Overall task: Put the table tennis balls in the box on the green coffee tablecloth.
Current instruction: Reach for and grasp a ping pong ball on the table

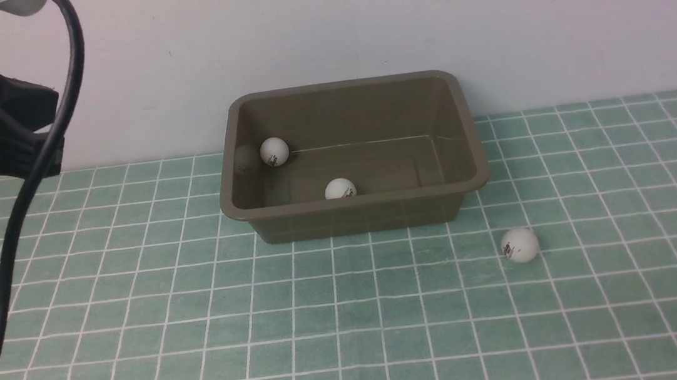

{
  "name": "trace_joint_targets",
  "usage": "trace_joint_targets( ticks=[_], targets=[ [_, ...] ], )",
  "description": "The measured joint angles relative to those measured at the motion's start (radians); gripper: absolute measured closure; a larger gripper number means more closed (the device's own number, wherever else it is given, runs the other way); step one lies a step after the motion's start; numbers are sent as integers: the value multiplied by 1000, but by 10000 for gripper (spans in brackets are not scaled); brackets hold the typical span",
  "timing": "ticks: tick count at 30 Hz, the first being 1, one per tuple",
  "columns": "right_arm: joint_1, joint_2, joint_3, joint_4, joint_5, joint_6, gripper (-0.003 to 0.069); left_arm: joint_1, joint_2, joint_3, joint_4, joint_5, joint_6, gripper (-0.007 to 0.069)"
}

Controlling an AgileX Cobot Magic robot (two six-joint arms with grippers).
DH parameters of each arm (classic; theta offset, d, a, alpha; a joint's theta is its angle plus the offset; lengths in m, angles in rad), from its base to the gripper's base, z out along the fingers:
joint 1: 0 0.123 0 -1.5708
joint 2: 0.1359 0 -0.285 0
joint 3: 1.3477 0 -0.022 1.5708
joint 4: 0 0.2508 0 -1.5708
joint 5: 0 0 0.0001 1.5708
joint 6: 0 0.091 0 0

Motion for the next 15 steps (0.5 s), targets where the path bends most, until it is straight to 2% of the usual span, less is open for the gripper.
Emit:
trace_joint_targets(
  ticks=[2,4,6,8,12,15],
  targets=[
    [0,0,0,83,-60,3,218,0,0,0,0,0,0,629],
    [0,0,0,95,-82,-23,218,0,0,0,0,0,0,629],
    [0,0,-3,36,-50,-63,218,0,0,0,0,0,0,629],
    [0,0,-46,-50,67,-93,218,0,0,0,0,0,0,629],
    [0,0,-218,-203,288,-139,218,0,0,0,-4,-1,0,629],
    [0,24,-347,-253,399,-172,218,0,0,0,-21,-2,0,629]
  ],
)
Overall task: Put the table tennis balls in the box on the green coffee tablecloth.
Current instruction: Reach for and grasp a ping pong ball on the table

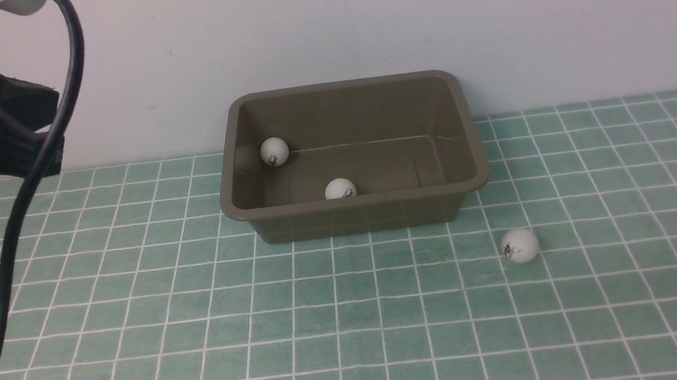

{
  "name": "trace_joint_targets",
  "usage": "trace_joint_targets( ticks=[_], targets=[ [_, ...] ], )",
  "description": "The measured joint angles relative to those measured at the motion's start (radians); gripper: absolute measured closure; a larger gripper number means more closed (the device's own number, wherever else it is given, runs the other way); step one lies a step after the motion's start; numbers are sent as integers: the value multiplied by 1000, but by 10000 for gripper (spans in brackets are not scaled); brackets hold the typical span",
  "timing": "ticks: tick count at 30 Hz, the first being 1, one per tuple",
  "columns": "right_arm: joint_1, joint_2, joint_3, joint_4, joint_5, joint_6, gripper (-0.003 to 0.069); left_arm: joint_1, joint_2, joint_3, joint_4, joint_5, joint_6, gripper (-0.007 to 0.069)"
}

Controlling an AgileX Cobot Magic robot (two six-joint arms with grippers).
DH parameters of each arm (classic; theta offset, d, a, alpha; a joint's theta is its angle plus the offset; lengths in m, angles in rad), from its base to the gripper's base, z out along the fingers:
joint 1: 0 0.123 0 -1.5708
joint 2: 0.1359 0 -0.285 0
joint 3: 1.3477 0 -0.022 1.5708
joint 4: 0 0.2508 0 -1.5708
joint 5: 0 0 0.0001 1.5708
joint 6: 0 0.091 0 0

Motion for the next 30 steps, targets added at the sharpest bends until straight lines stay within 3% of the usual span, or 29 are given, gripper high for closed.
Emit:
trace_joint_targets(
  ticks=[8,13,23,27,30],
  targets=[
    [0,170,-127,18,214,-45,218,0,8,0,-34,2,0,629],
    [0,384,-197,23,416,-138,218,0,35,0,-36,3,0,629],
    [0,766,-266,213,270,-463,216,0,96,0,-87,-40,0,629],
    [0,987,-403,307,334,-621,179,0,139,0,-88,-57,0,629],
    [0,1173,-534,344,420,-647,149,0,164,0,-88,-57,1,629]
  ],
)
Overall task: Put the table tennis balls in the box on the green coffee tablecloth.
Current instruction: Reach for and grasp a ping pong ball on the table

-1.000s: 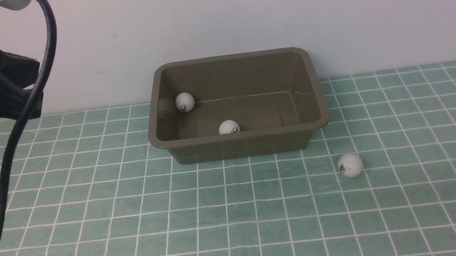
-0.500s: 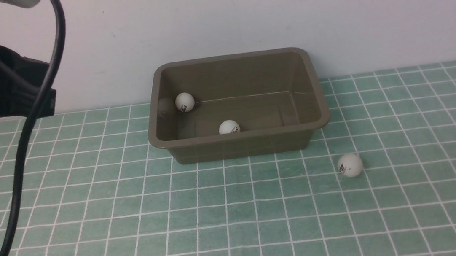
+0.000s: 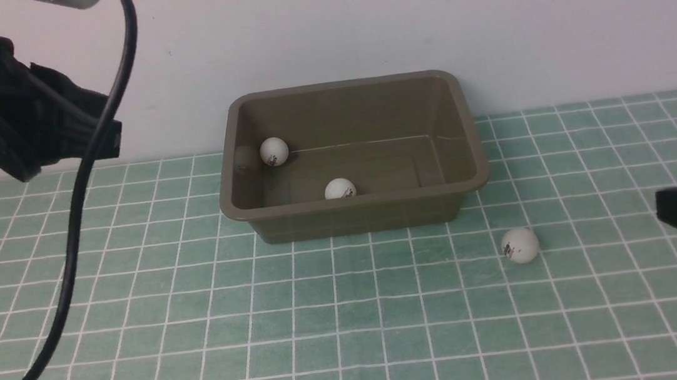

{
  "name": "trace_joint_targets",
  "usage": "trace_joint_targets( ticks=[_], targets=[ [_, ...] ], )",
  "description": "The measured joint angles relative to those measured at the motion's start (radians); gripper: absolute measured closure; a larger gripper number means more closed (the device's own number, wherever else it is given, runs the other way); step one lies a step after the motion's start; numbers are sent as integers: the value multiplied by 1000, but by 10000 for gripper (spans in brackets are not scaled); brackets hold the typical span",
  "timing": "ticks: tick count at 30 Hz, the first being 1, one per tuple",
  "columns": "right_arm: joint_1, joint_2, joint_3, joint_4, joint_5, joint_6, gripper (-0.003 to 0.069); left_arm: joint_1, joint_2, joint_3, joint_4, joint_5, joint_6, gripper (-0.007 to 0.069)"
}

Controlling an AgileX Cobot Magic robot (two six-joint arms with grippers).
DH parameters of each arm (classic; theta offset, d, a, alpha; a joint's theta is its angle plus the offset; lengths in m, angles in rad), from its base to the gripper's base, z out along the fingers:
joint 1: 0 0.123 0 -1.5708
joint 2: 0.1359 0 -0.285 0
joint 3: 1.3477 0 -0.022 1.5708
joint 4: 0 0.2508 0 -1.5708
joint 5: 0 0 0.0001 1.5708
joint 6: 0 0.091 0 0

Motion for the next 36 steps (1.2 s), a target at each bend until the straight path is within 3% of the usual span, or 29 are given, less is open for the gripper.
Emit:
trace_joint_targets(
  ticks=[5,15,19,26,36],
  targets=[
    [0,255,-183,-29,96,-10,142,0,29,0,0,-2,35,629],
    [23,560,-353,-124,106,-17,141,0,49,0,0,-35,46,629],
    [76,636,-398,-157,95,-7,141,0,61,0,0,-51,45,629],
    [151,739,-470,-328,63,119,141,0,63,0,0,-53,45,629],
    [170,800,-497,-360,63,145,141,0,63,0,0,-53,45,629]
  ],
)
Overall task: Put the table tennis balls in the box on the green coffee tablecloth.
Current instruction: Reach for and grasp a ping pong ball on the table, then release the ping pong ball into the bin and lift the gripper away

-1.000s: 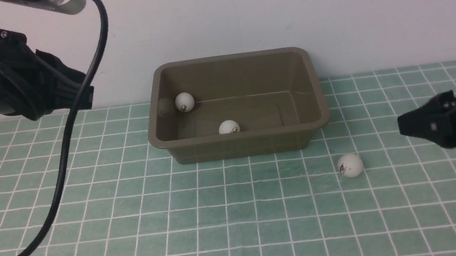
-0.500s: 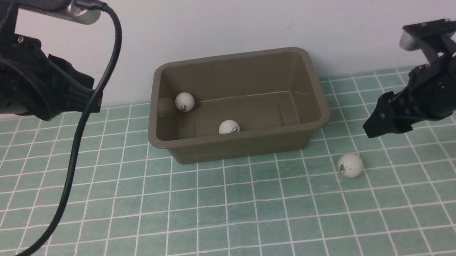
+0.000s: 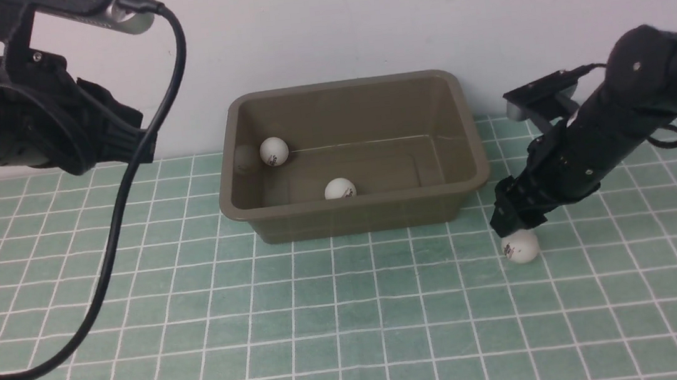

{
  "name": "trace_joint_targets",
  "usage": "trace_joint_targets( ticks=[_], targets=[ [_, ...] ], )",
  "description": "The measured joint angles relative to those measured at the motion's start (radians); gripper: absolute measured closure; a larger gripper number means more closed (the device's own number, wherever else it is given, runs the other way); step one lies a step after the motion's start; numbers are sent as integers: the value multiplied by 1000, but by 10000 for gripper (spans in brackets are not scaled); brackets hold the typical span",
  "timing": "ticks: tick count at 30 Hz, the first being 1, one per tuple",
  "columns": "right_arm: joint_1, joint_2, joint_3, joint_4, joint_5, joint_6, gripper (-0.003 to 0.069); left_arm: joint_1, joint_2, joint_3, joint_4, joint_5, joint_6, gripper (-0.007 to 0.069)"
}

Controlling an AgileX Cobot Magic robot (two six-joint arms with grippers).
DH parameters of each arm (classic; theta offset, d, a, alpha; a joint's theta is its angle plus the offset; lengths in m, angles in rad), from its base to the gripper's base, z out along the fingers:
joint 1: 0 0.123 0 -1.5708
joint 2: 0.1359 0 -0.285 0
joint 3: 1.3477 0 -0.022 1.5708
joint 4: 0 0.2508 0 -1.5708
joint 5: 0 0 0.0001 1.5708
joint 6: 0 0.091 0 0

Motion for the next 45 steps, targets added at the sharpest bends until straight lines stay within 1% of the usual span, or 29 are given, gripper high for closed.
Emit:
trace_joint_targets(
  ticks=[7,11,12,15,16,17,23,27,29,31,34,35,37,39,41,43,45],
  targets=[
    [1,20,0,-8,4,11,151,0,0,0,0,0,0,629],
    [4,32,-2,-11,9,23,176,0,0,0,-1,0,0,629],
    [4,35,-2,-12,9,26,186,0,0,0,-1,0,0,629],
    [5,42,-2,-25,9,51,250,0,0,0,-1,0,0,629],
    [5,44,-2,-34,9,67,285,0,0,0,-1,0,0,629],
    [6,45,-4,-42,9,82,300,0,0,0,-1,0,0,629],
    [8,45,-33,-152,36,149,299,0,0,0,-1,1,0,629],
    [8,33,-118,-248,103,188,299,0,0,0,0,30,0,629],
    [8,20,-167,-256,124,193,299,0,0,0,0,43,0,629],
    [8,8,-237,-236,136,195,299,0,0,0,0,52,0,629],
    [8,1,-308,-164,133,184,299,0,0,0,1,52,0,629],
    [8,0,-332,-115,127,163,299,0,0,0,1,53,0,629],
    [8,0,-370,45,103,45,299,0,0,0,1,53,0,629],
    [8,0,-379,175,88,-60,299,0,0,0,1,53,0,629],
    [8,18,-381,369,86,-211,299,0,0,0,1,53,0,629],
    [8,46,-382,455,84,-295,299,0,0,0,1,54,0,629],
    [8,71,-382,500,78,-330,299,0,0,0,1,57,0,629]
  ],
)
